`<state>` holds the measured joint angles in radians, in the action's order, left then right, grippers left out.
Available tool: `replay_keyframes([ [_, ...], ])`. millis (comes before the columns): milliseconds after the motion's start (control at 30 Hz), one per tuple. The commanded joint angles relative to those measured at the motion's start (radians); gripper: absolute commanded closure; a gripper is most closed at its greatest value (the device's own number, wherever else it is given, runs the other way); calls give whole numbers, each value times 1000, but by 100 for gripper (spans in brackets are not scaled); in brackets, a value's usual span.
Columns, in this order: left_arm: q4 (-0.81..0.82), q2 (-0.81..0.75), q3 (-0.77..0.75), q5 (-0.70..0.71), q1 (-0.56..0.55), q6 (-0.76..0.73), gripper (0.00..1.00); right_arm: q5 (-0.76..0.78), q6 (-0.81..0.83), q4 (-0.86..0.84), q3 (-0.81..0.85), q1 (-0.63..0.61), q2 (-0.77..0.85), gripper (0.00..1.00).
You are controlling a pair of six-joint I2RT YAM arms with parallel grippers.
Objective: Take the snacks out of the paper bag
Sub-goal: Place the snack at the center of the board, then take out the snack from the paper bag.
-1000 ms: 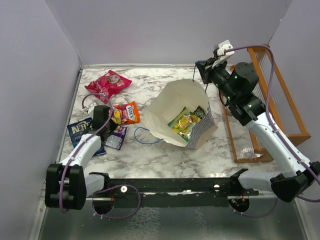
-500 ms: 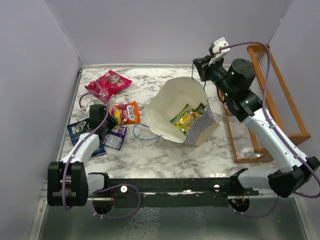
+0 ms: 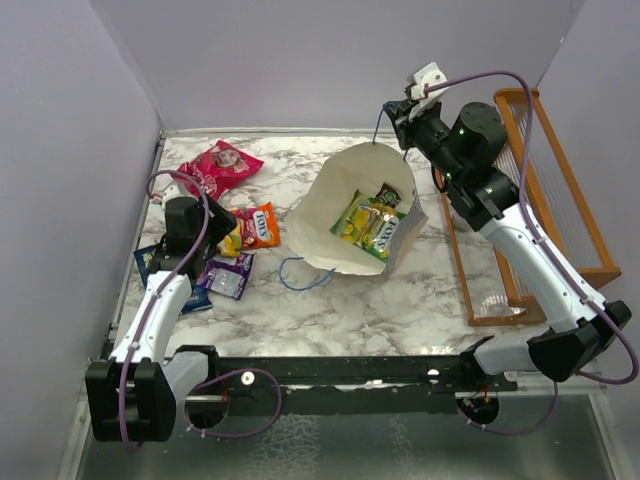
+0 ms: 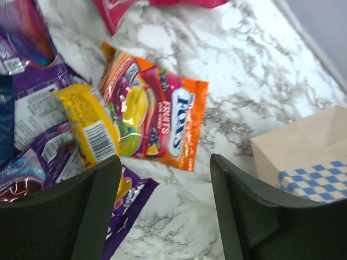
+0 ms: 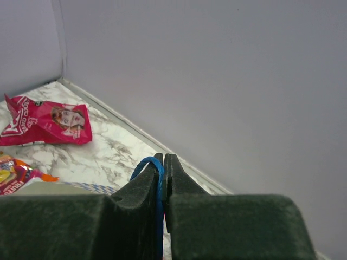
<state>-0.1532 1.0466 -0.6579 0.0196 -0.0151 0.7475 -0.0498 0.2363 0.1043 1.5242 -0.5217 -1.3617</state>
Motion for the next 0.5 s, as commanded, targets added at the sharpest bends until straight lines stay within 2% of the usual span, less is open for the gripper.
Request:
replay_keyframes([
  [0,-82,-59,-90,-57,6,-53,31,-106,151,-54,50,3,20,98],
  [100,-91,-98,-117,-126,6,-61,34,-138,216,-37,62,3,5,98],
  [267,-11,-125,-129,-328,3,-2,36,-129,302,-50,66,3,-28,98],
  [467,38,-137,-162,-439,-19,61,36,-88,461,20,199,3,-141,98],
])
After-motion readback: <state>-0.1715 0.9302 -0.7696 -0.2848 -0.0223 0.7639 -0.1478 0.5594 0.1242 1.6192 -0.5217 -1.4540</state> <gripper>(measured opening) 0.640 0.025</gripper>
